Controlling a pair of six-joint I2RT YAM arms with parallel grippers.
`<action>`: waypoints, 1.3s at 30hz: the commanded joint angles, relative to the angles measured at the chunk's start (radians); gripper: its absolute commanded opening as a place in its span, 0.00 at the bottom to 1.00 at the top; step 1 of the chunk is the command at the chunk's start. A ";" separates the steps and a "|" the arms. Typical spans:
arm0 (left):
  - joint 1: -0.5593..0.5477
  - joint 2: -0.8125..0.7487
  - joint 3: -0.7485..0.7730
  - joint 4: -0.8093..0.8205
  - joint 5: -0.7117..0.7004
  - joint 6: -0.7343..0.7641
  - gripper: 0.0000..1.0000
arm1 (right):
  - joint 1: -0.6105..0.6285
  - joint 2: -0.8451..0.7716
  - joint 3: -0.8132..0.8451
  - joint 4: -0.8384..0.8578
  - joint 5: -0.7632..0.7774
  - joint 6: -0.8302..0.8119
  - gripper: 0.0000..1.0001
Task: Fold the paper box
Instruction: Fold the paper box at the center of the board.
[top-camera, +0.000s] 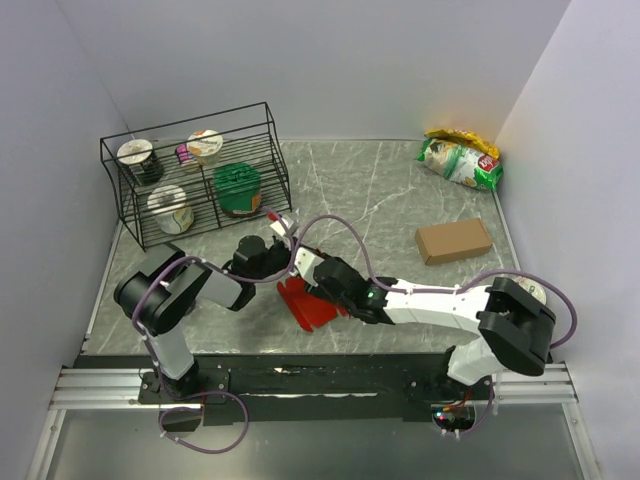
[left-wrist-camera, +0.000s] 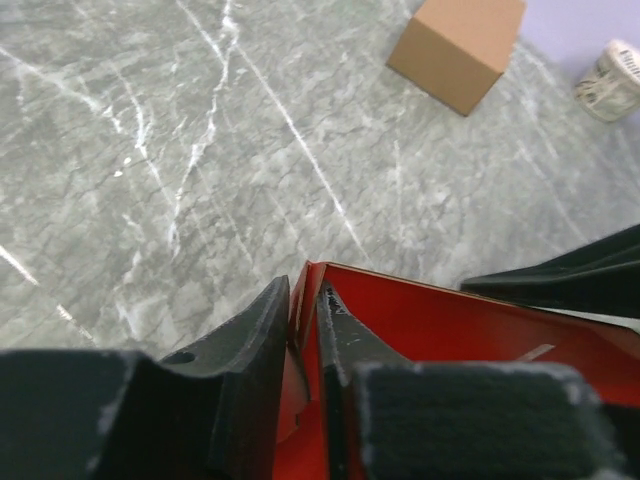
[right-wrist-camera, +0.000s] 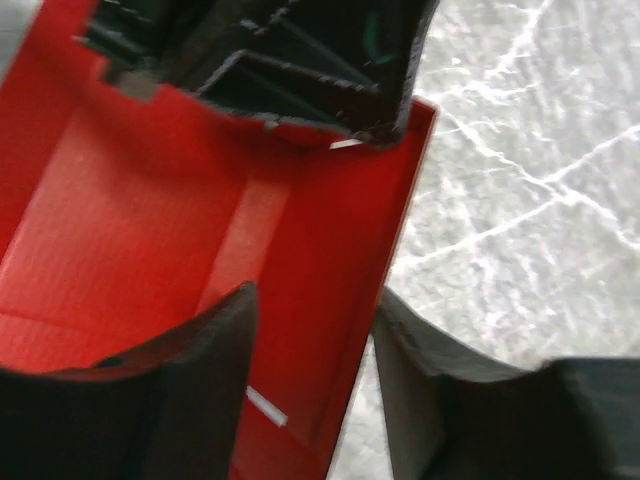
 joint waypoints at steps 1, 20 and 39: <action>-0.042 -0.040 0.009 -0.061 -0.064 0.133 0.20 | -0.021 -0.063 0.037 -0.055 -0.089 0.097 0.60; -0.156 -0.191 -0.028 -0.230 -0.352 0.305 0.01 | -0.314 -0.290 0.044 -0.070 -0.531 0.387 0.88; -0.200 -0.241 -0.086 -0.208 -0.553 0.379 0.01 | -0.455 -0.180 0.016 0.086 -0.774 0.545 0.35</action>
